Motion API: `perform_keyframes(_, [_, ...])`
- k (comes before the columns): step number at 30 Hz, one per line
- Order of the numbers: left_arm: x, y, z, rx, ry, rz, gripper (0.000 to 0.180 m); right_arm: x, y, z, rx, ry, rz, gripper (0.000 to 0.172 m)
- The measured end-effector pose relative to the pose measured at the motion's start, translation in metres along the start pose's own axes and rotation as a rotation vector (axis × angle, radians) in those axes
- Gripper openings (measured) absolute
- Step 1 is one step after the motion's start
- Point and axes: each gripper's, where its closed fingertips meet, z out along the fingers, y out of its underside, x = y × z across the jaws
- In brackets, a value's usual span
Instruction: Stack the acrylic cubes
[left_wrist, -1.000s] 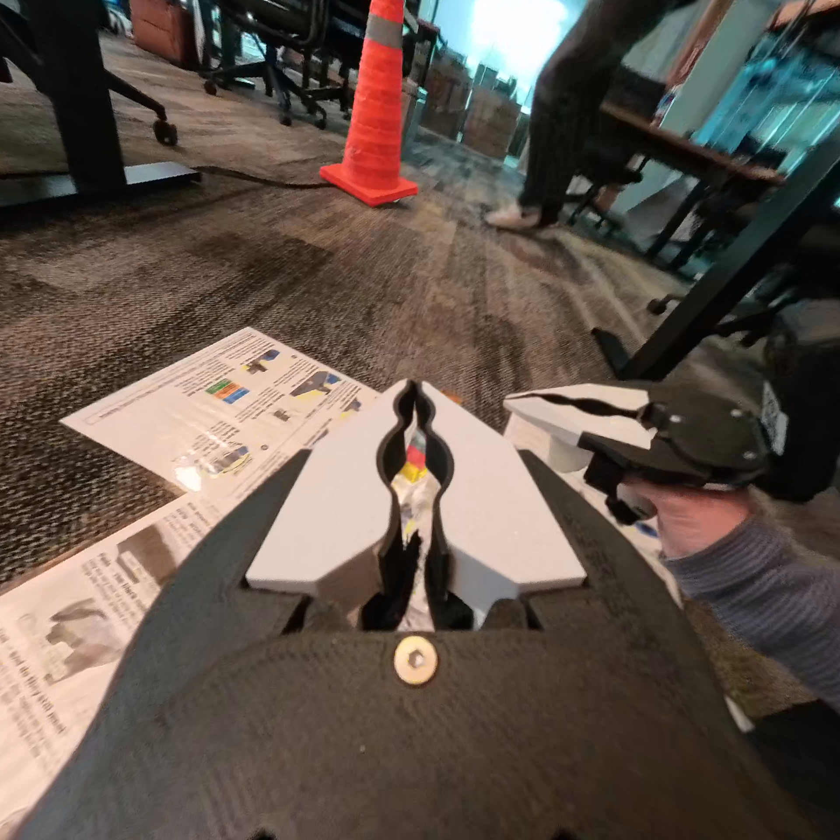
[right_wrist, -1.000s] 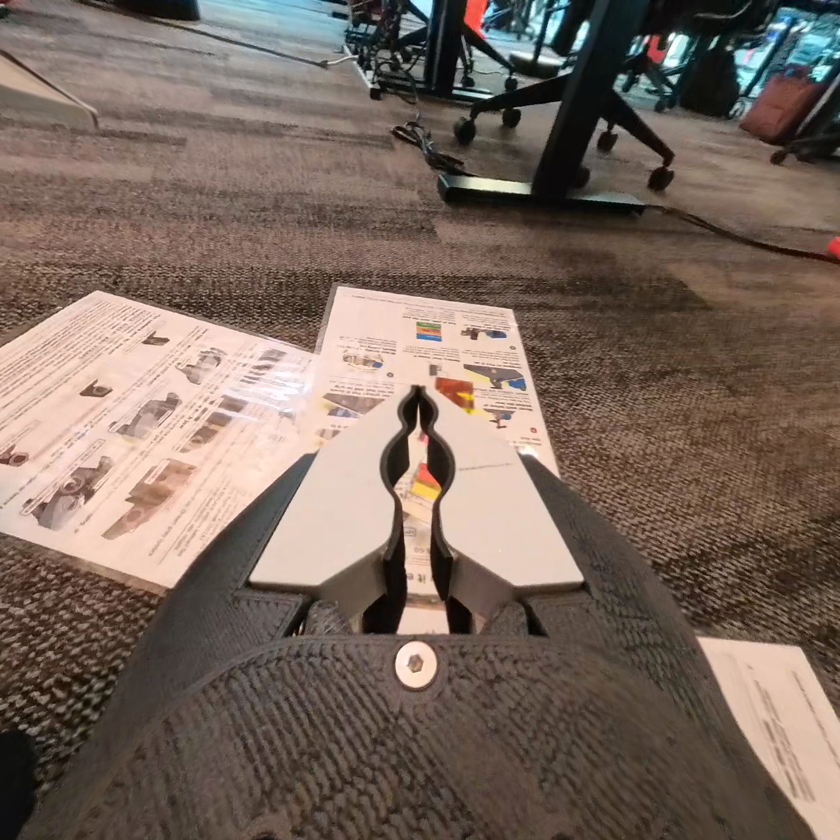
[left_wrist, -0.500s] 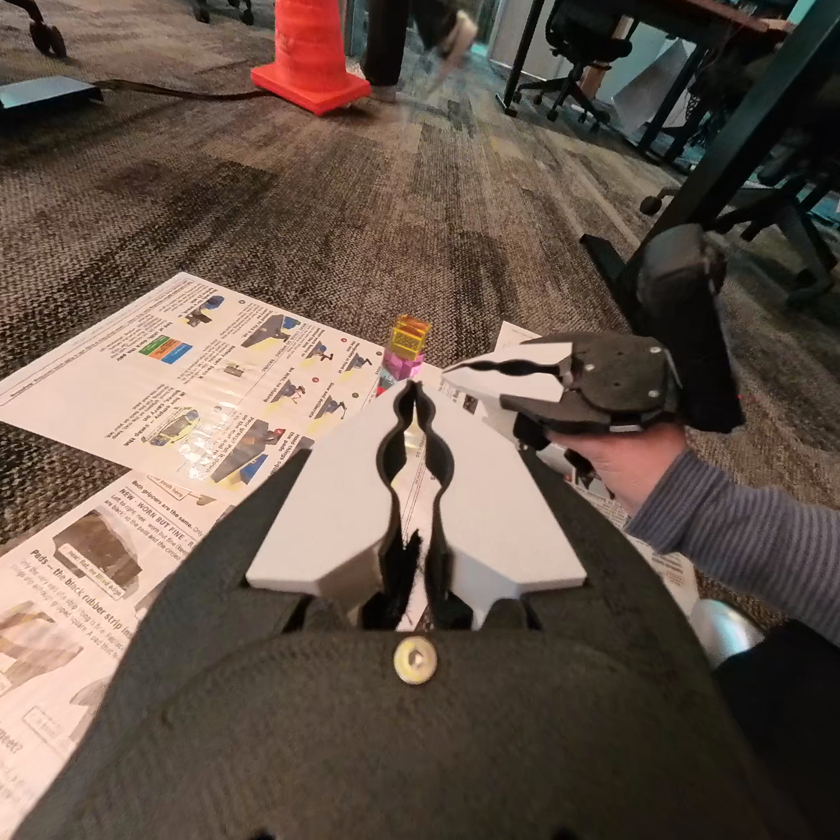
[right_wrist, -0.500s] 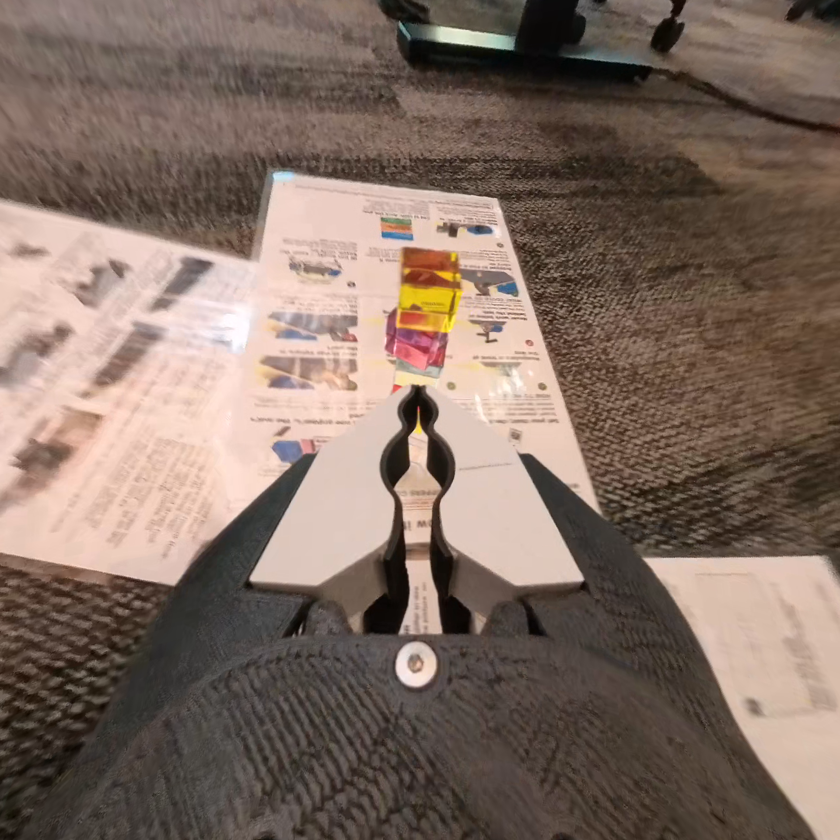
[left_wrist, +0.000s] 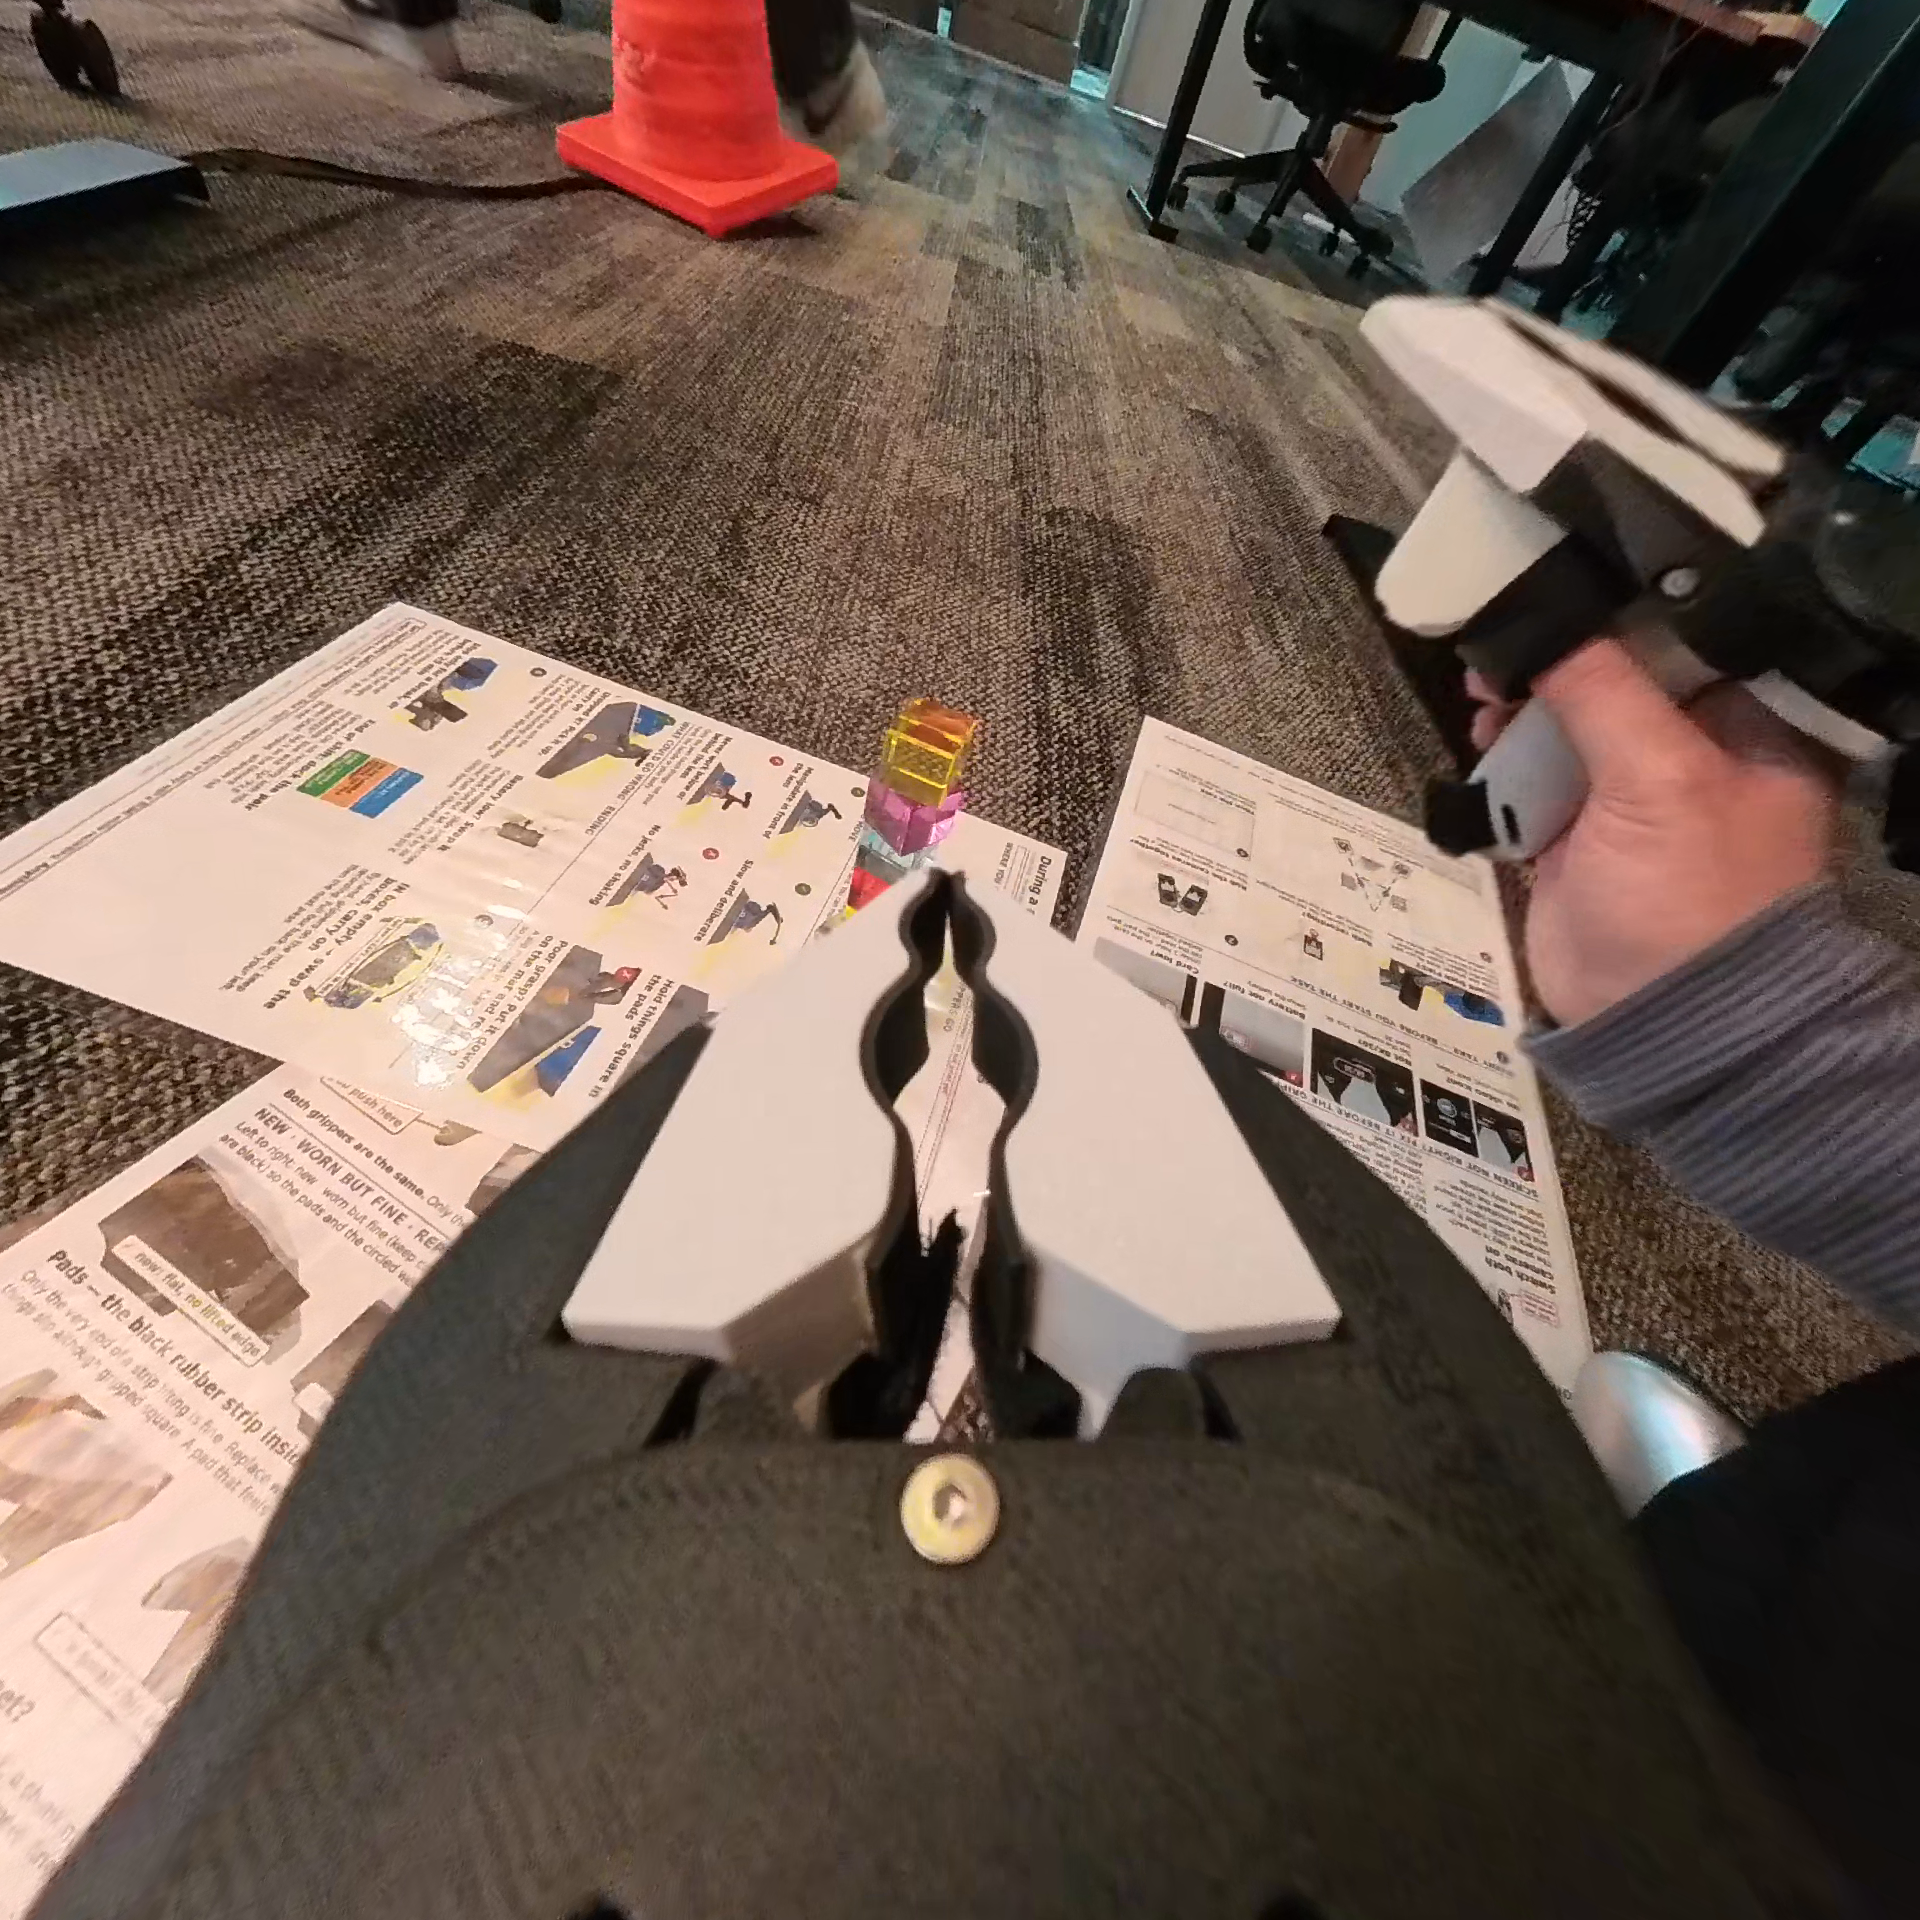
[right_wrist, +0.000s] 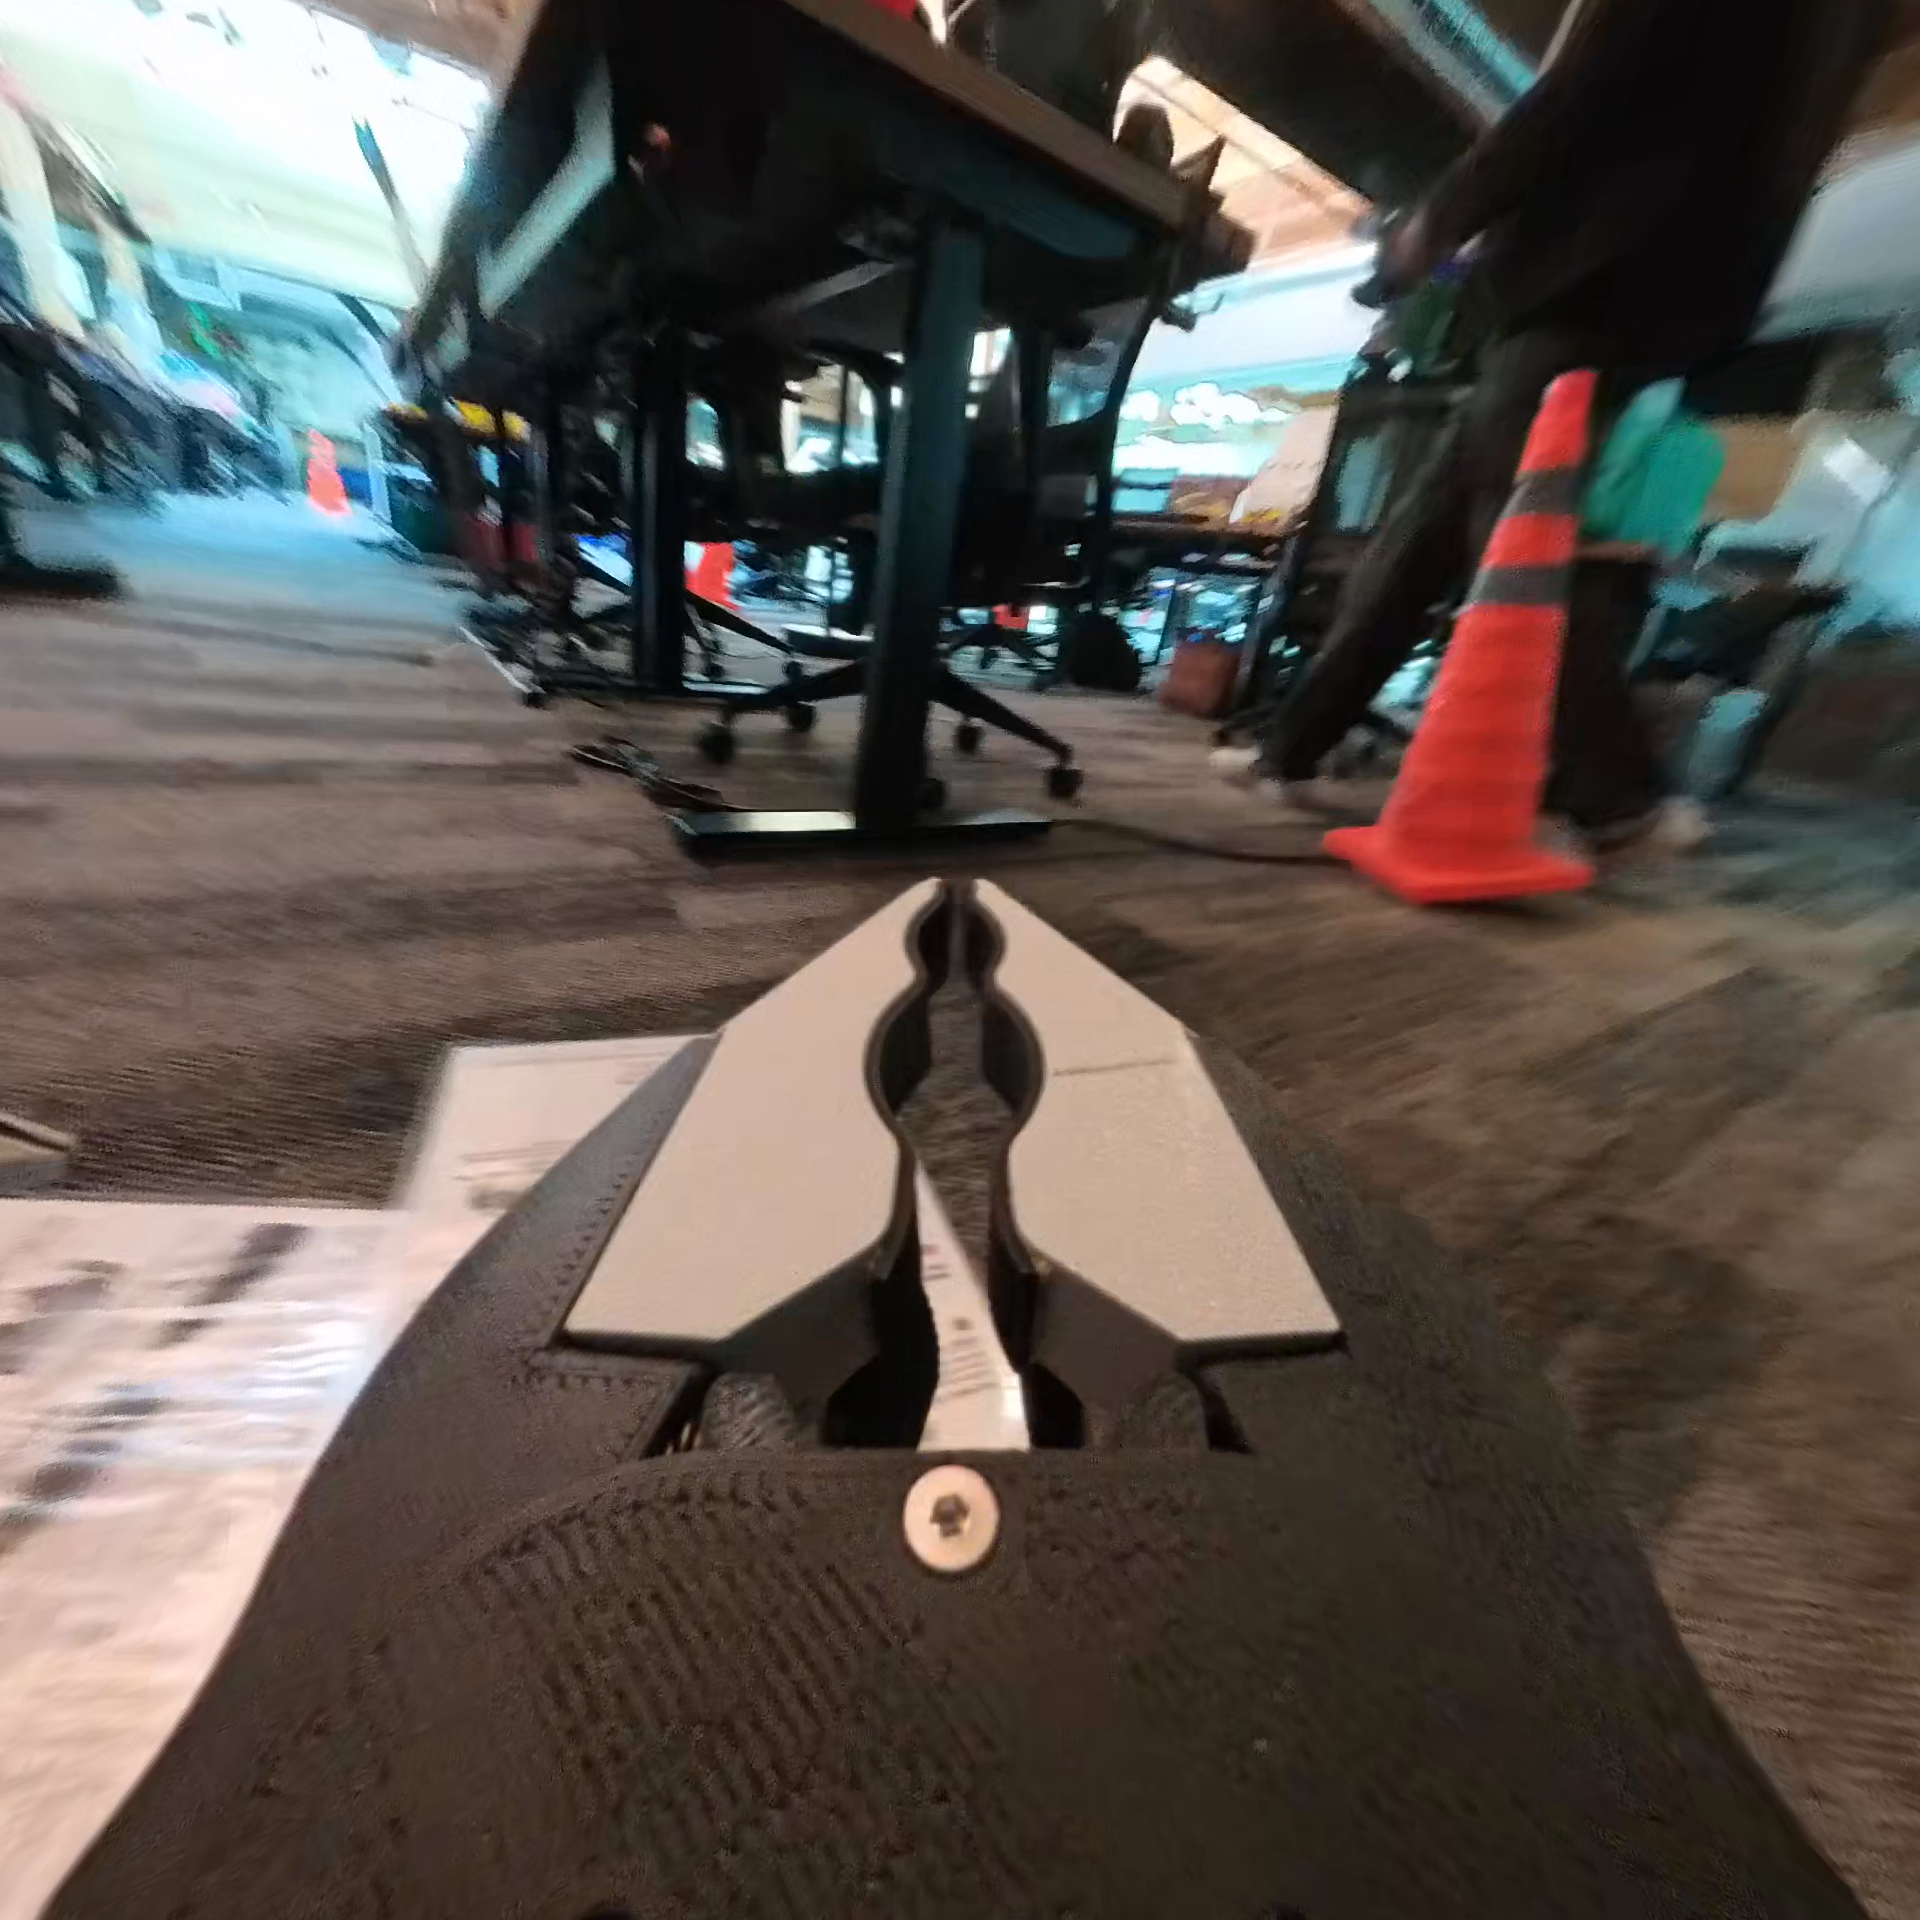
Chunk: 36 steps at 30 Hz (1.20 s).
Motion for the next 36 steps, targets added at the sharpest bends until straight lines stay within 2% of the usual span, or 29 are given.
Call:
perform_keyframes(1, [0.000,0.001,0.000,-0.002,0.001,0.000,0.000,0.000,-0.002,0.001,0.001,0.028,-0.067,0.011])
perform_keyframes(5, [0.001,0.001,0.000,-0.003,0.002,0.002,0.000,-0.033,0.015,0.007,-0.062,-0.085,-0.231,0.015])
perform_keyframes(6, [0.001,0.000,0.000,-0.002,0.003,0.001,0.000,-0.042,0.024,0.008,-0.092,-0.125,-0.241,0.015])
perform_keyframes(8, [0.001,0.000,0.000,0.001,0.003,0.001,0.000,-0.054,0.045,0.010,-0.168,-0.186,-0.248,0.001])
perform_keyframes(9, [0.001,0.000,-0.001,0.001,0.003,-0.001,0.000,-0.057,0.055,0.010,-0.201,-0.206,-0.240,0.000])
perform_keyframes(14, [0.001,-0.001,0.000,0.002,0.007,-0.010,0.000,-0.068,0.101,0.007,-0.343,-0.291,-0.159,0.000])
perform_keyframes(22, [0.002,-0.002,0.000,0.004,0.008,-0.009,0.000,-0.119,0.178,-0.005,-0.550,-0.451,-0.286,0.000])
perform_keyframes(26, [0.002,-0.003,0.000,0.006,0.010,-0.013,0.000,-0.131,0.203,-0.005,-0.602,-0.450,-0.437,0.000])
perform_keyframes(29, [0.002,-0.004,-0.001,0.010,0.010,-0.014,0.000,-0.120,0.223,-0.002,-0.681,-0.367,-0.586,0.000])
perform_keyframes(36, [0.002,-0.005,-0.001,0.014,0.013,-0.020,0.000,-0.133,0.229,0.013,-0.619,-0.362,-0.764,0.000])
